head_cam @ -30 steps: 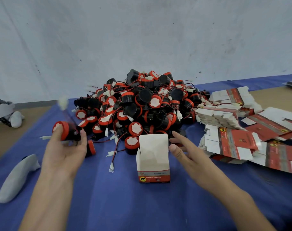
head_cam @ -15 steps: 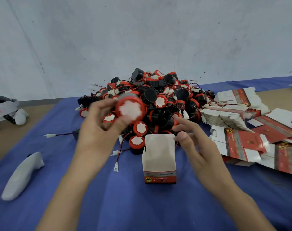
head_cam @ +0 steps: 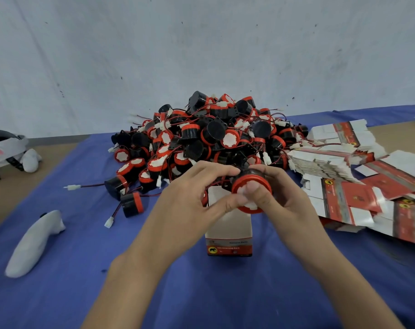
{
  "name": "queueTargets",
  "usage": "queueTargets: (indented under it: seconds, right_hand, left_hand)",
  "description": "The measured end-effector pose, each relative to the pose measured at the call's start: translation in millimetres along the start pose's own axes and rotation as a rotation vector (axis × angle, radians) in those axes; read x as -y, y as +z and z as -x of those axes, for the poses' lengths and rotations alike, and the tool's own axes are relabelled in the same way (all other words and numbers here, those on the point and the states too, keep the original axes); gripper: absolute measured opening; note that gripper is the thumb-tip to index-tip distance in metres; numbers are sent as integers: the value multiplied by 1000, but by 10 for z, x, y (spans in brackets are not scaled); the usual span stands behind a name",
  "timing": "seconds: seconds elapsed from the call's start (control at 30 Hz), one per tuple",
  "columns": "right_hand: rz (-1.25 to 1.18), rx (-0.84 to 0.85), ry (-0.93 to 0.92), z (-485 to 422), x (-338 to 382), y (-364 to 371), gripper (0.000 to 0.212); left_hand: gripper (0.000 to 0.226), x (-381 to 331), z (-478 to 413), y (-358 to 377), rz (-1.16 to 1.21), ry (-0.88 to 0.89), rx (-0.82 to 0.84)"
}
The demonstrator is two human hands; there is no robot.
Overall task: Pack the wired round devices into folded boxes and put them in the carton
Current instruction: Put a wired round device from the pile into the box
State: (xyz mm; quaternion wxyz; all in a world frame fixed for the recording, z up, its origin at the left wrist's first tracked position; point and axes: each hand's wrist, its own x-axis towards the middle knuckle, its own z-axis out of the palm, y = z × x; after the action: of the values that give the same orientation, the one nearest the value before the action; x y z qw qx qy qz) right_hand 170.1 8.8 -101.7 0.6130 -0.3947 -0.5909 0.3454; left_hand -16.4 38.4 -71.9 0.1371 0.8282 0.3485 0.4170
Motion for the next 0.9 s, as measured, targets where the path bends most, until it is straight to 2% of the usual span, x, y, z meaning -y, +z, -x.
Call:
queueTargets:
  seconds: [0.13, 0.3, 0.4, 0.5, 0.6, 0.7, 0.9]
  right_hand:
    - [-50, -82, 60, -20, -10, -35, 35]
    - [-53, -85, 85, 5, -7, 10, 41]
    - [25, -18, 78, -6, 8, -19, 41]
    - [134, 85, 98, -21, 27, -74, 52]
    - [251, 238, 109, 12, 22, -34, 65]
    - [355, 281, 79, 62, 9, 56, 73]
    - [353, 180, -34, 86, 51, 79, 52]
  left_hand:
    - [54, -16, 60, 47, -132, 52, 18]
    - [49, 4, 99, 96, -157, -5, -54]
    - [38, 38, 113, 105, -33, -90, -103]
    - [21, 54, 93, 63, 101, -115, -186]
    - [24, 28, 51, 24, 153, -125, -223]
    - [23, -34, 29, 75, 141, -100, -195]
    - [16, -56, 51, 103, 164, -71, -210]
